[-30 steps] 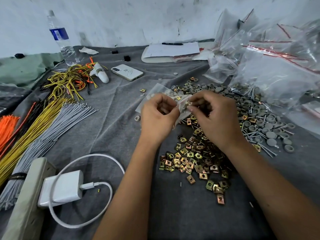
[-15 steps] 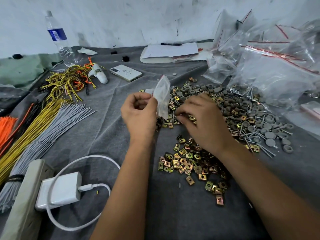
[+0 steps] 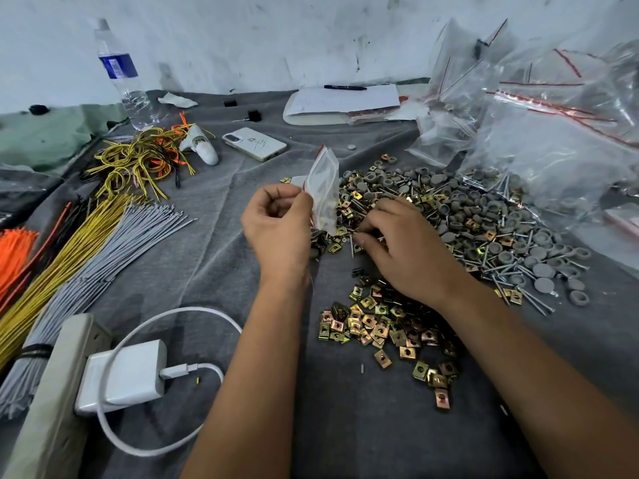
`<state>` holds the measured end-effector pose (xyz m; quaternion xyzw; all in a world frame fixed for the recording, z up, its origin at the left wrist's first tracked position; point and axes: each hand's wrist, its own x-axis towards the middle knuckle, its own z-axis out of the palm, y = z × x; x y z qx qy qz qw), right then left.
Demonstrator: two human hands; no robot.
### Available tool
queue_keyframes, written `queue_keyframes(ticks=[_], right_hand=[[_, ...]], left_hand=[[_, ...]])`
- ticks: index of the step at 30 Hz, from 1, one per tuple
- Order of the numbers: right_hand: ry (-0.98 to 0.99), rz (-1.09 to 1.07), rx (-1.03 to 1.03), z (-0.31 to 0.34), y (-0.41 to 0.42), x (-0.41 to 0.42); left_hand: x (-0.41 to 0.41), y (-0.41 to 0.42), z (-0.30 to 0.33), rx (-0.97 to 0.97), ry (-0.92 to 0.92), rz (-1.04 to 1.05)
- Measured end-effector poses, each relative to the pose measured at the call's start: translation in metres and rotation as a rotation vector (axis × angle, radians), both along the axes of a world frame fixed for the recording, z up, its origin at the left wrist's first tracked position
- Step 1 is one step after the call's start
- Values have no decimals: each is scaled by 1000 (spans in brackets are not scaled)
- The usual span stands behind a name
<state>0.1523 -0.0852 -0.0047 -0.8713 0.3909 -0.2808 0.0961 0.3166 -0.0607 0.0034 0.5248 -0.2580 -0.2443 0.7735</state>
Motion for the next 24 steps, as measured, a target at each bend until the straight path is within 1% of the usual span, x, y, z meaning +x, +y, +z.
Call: queue_keyframes(ticks=[4, 6, 8, 10, 12, 15, 17, 19, 21, 24], right_hand=[[-83, 30, 47, 1, -1, -8], [-106, 55, 73, 1, -2, -12], [-178, 73, 79, 2, -2, -13], [-305, 60, 26, 5, -1, -14], [-361, 37, -28, 8, -2, -16], [-300, 14, -14, 6, -6, -21], [-249, 4, 7, 4, -8, -23], [-219, 14, 14, 4, -8, -22], [-234, -1, 9, 5, -7, -22], [-296, -62, -37, 9, -7, -24]], left_hand=[[0, 0, -1, 10, -7, -12], [-1, 0, -3, 14, -40, -24], [-3, 0, -5, 16, -136, -60], [-7, 0, -8, 33, -281, -128], [-12, 1, -12, 54, -418, -224], [-16, 1, -15, 85, -597, -260], [-17, 2, -15, 80, -664, -255], [-18, 3, -14, 73, -698, -275], [-19, 4, -13, 82, -701, -294], [-19, 3, -12, 93, -629, -271]])
